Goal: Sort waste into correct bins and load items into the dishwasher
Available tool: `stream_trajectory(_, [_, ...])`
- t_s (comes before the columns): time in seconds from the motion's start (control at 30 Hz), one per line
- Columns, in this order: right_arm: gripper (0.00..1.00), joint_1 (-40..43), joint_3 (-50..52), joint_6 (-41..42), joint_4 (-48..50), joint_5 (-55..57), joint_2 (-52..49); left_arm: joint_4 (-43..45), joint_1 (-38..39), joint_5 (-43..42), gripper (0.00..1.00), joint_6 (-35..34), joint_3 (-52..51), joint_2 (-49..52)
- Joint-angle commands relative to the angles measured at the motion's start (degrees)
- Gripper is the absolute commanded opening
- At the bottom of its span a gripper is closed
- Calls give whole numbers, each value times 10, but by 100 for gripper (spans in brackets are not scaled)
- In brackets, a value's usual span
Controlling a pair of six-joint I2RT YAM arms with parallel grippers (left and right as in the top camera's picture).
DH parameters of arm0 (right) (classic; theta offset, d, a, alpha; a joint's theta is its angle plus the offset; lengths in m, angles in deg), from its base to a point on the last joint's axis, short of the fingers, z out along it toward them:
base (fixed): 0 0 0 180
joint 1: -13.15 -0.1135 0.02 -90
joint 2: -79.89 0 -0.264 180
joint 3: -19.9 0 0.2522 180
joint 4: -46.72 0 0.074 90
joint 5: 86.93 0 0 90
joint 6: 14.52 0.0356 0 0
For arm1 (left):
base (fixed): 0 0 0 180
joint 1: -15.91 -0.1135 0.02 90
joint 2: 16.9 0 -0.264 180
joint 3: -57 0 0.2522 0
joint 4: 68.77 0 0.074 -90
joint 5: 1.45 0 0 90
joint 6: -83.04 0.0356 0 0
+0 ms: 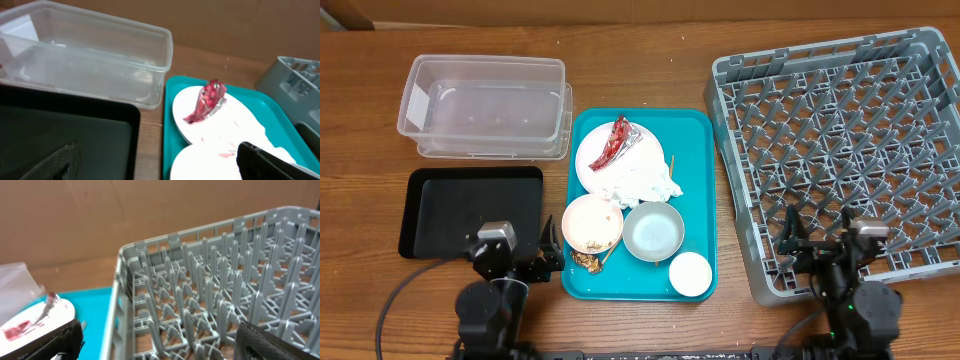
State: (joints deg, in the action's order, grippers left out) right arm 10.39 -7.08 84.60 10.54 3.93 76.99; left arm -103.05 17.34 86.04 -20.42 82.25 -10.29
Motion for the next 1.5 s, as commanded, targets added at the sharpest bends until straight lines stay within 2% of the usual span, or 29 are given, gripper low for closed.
stream_trajectory(0.0, [100,-1,-76,47,-23,-11,-40,-26,1,-36,100,-7,77,75])
stream_trajectory(0.2, [100,-1,-197,46,-115,-59,-170,-124,1,-81,100,35,236,286])
stream_trajectory(0.37, [100,-1,-317,44,-223,-61,-293,-261,1,-81,100,47,384,430])
stream_trajectory(0.53, [100,-1,-441,44,-367,-58,-416,-385,1,-76,100,47,497,528])
stream_trajectory(0.63, [100,-1,-456,44,-395,-46,-464,-423,1,-71,100,47,523,560])
stream_trajectory(0.83, [100,-1,-456,44,-432,-46,-558,-426,1,-89,100,44,524,592])
stream_trajectory(0.93, [100,-1,-456,45,-481,-49,-615,-387,1,-116,100,45,524,597])
stream_trajectory(1.07, [100,-1,-471,45,-489,-50,-620,-343,6,-123,100,45,524,606])
stream_trajectory(1.23, [100,-1,-561,44,-523,-50,-617,-303,33,-118,100,63,530,651])
stream_trajectory(1.33, [100,-1,-605,44,-523,-47,-617,-290,57,-93,100,76,549,695])
stream_trajectory(1.47, [100,-1,-607,39,-523,-33,-620,-270,103,-42,98,110,598,775])
